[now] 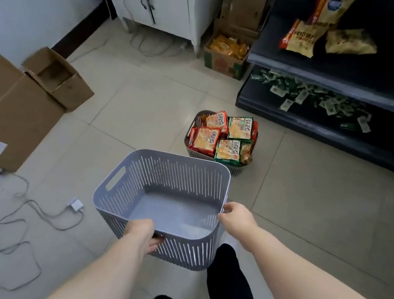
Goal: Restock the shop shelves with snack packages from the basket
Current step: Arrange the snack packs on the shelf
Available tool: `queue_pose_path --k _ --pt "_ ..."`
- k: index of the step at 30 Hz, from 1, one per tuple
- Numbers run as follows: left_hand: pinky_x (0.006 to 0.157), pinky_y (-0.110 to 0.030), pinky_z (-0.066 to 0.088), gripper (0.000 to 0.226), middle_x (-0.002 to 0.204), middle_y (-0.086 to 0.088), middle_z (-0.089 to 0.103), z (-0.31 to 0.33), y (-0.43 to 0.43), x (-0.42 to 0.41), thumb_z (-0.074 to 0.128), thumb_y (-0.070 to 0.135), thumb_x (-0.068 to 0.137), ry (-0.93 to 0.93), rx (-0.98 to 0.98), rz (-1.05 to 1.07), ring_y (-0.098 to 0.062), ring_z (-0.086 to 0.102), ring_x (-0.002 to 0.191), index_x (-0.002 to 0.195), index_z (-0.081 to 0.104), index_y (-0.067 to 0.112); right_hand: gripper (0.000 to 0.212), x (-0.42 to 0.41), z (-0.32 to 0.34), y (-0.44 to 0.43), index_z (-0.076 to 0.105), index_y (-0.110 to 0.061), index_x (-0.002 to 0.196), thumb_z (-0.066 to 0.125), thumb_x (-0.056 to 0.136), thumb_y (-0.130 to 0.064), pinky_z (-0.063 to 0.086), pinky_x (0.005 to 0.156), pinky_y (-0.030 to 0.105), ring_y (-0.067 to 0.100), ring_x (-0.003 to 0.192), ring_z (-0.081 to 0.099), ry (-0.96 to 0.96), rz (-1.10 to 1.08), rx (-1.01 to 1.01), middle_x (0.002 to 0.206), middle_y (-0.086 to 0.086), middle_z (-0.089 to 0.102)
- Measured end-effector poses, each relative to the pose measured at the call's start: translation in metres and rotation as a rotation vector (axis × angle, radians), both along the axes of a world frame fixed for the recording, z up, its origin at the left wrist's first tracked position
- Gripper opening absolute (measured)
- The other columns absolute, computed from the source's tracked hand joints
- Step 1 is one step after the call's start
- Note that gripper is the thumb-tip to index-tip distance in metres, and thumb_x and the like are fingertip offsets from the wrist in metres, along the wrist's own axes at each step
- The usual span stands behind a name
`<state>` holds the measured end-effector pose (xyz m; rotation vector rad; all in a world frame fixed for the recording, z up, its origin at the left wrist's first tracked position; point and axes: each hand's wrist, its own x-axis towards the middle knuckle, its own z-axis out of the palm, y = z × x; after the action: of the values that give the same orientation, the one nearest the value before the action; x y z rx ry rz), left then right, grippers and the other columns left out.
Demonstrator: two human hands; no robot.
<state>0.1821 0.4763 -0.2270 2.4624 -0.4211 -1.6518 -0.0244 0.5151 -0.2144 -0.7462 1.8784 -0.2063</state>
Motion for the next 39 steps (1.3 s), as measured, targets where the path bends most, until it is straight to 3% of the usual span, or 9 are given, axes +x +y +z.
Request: queue_pose_path --k 8,13,16,23,25,29,32,37,39 --pt "0.078 -0.039 0.048 0.037 0.124 -0.019 0.063 -0.072 -0.095 -0.039 0.029 0.005 0.102 -0.002 0.073 0.102 -0.038 0.065 0.111 0.137 0.041 0.003 0.035 -0.031 -0.07 -0.114 0.058 -0.011 0.128 0.053 0.094 -0.016 0.045 0.097 0.035 0.028 0.116 0.057 -0.03 0.001 0.048 0.127 0.009 0.062" --pt "0.033 -0.028 0.049 0.036 0.089 -0.019 0.062 -0.12 -0.128 -0.043 0.027 0.009 0.103 0.054 0.257 -0.013 -0.027 0.067 0.055 0.128 0.048 -0.004 0.044 -0.038 -0.113 -0.147 0.051 -0.014 0.138 0.053 0.094 -0.018 0.042 0.098 0.031 0.025 0.122 0.054 -0.041 -0.057 0.124 0.136 0.005 0.057" --pt "0.028 -0.024 0.045 0.028 0.078 -0.02 0.061 -0.122 -0.151 -0.044 0.024 0.01 0.104 0.08 0.365 -0.146 -0.021 0.06 0.032 0.119 0.045 -0.001 0.048 -0.046 -0.124 -0.157 0.049 -0.013 0.14 0.055 0.092 -0.017 0.04 0.103 0.032 0.025 0.126 0.051 -0.008 -0.136 0.179 0.139 0.005 0.054" --pt "0.072 -0.037 0.053 0.025 0.116 -0.013 0.067 -0.109 -0.268 -0.069 0.037 0.005 0.103 0.126 0.066 -0.322 -0.025 0.066 0.095 0.123 0.052 0.003 0.044 -0.087 -0.14 -0.201 0.051 -0.008 0.138 0.053 0.095 -0.019 0.039 0.107 0.035 0.031 0.127 0.05 0.084 -0.393 0.172 0.14 0.012 0.054" --pt "0.073 -0.034 0.051 0.027 0.111 -0.011 0.067 -0.119 -0.3 -0.081 0.042 0.007 0.102 0.099 -0.003 -0.338 -0.023 0.064 0.094 0.128 0.049 0.01 0.044 -0.101 -0.15 -0.22 0.05 -0.008 0.14 0.05 0.098 -0.023 0.037 0.107 0.036 0.032 0.13 0.047 0.1 -0.418 0.143 0.141 0.013 0.052" --pt "0.064 -0.027 0.044 0.019 0.089 -0.01 0.06 -0.163 -0.346 -0.11 0.046 0.006 0.098 0.078 -0.038 -0.4 -0.02 0.055 0.071 0.082 0.053 0.015 0.045 -0.133 -0.19 -0.259 0.049 -0.009 0.139 0.049 0.1 -0.03 0.04 0.095 0.032 0.031 0.123 0.052 0.091 -0.496 0.066 0.137 0.012 0.055" --pt "0.068 -0.033 0.049 0.012 0.096 -0.019 0.068 -0.206 -0.37 -0.131 0.054 0.008 0.091 -0.043 -0.074 -0.519 -0.027 0.06 0.079 0.093 0.066 0.005 0.046 -0.159 -0.23 -0.284 0.047 -0.011 0.14 0.047 0.1 -0.033 0.038 0.083 0.028 0.026 0.113 0.055 0.098 -0.535 0.055 0.135 0.009 0.058" --pt "0.069 -0.035 0.049 0.019 0.085 -0.017 0.063 -0.286 -0.417 -0.16 0.053 0.012 0.092 -0.173 -0.06 -0.635 -0.028 0.055 0.073 0.074 0.06 0.008 0.056 -0.199 -0.305 -0.314 0.035 -0.01 0.147 0.046 0.101 -0.039 0.038 0.103 0.036 0.032 0.13 0.047 0.119 -0.635 0.091 0.146 0.014 0.047" --pt "0.08 -0.041 0.053 0.017 0.097 -0.019 0.067 -0.317 -0.434 -0.171 0.054 0.014 0.092 -0.202 -0.044 -0.67 -0.033 0.061 0.083 0.093 0.065 0.001 0.067 -0.212 -0.337 -0.319 0.023 -0.011 0.153 0.047 0.099 -0.043 0.032 0.111 0.039 0.031 0.139 0.038 0.133 -0.682 0.118 0.155 0.013 0.035"
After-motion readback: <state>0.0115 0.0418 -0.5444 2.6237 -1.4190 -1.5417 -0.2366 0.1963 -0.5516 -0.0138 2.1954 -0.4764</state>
